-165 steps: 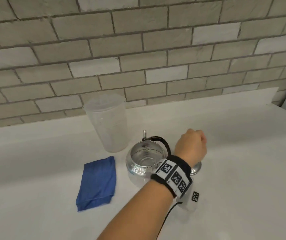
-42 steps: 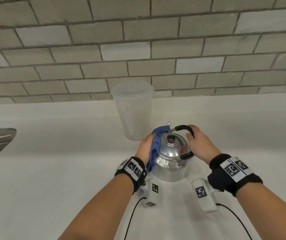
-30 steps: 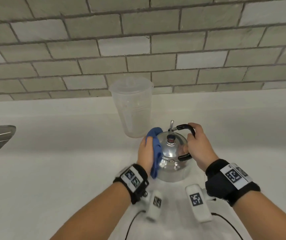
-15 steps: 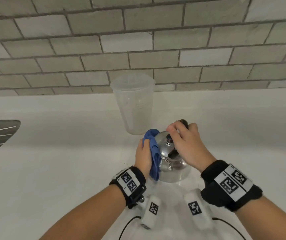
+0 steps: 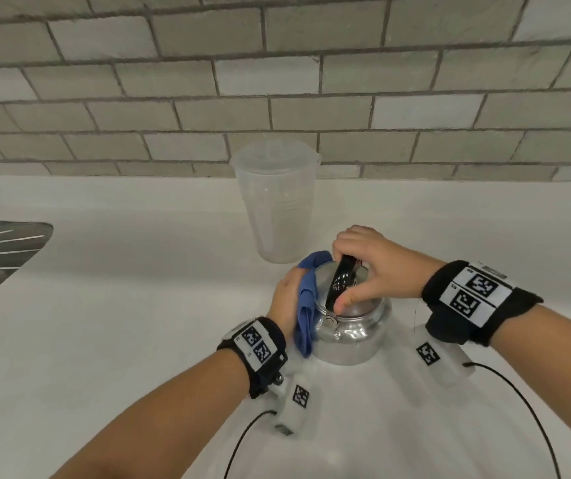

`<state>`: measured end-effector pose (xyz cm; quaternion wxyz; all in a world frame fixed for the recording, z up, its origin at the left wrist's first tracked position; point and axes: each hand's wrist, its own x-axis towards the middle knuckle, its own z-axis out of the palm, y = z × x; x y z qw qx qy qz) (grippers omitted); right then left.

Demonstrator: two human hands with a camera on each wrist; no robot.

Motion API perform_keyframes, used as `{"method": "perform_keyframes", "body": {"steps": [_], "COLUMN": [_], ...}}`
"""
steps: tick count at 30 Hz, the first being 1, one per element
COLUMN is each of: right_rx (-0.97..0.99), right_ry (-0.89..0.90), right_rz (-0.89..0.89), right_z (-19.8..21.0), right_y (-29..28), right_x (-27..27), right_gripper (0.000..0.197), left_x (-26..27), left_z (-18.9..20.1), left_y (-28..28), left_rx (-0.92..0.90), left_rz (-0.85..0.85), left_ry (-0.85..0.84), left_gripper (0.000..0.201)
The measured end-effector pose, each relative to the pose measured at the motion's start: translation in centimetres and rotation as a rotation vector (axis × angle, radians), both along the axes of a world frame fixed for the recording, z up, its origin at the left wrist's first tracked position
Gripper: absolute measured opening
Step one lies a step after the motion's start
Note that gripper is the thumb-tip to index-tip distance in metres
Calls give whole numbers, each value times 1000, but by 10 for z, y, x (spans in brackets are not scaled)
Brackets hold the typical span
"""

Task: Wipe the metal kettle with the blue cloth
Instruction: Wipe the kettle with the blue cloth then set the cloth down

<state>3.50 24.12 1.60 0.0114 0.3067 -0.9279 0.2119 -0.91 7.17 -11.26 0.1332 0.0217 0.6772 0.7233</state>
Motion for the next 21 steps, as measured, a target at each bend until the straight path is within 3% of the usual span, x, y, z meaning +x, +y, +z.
{"method": "perform_keyframes", "body": {"steps": [2, 6, 10, 13, 15, 17, 19, 21], "right_rx": [-46, -72, -108, -127, -121, -108, -93, -86], "right_ry": [42, 112, 59, 67, 123, 181, 219, 220], "right_rz": [-39, -133, -147, -227, -347, -478, -580, -634], "right_z": [-6, -15, -12, -12, -15, -18, -18, -17], "right_y": [-4, -16, -17, -21, -29, -36, -42, -47], "right_x": [1, -2, -2, -1, -3, -5, -10, -14], "right_gripper": [54, 57, 53, 60, 67, 68, 61, 55], "left_x": [19, 24, 4, 0, 1, 8, 15, 27], "left_z": [-6, -20, 3, 23, 29, 20, 1, -9], "left_y": [3, 7, -5, -5, -4, -1, 7, 16], "left_rx": [131, 174, 129, 129, 144, 292, 206, 155], "left_rz": [117, 256, 78, -117, -36, 61, 192, 302], "left_ry": [-103, -101, -96, 53, 24, -170, -172, -102], "left_gripper": [38, 42, 35, 40, 42, 44, 53, 45]}}
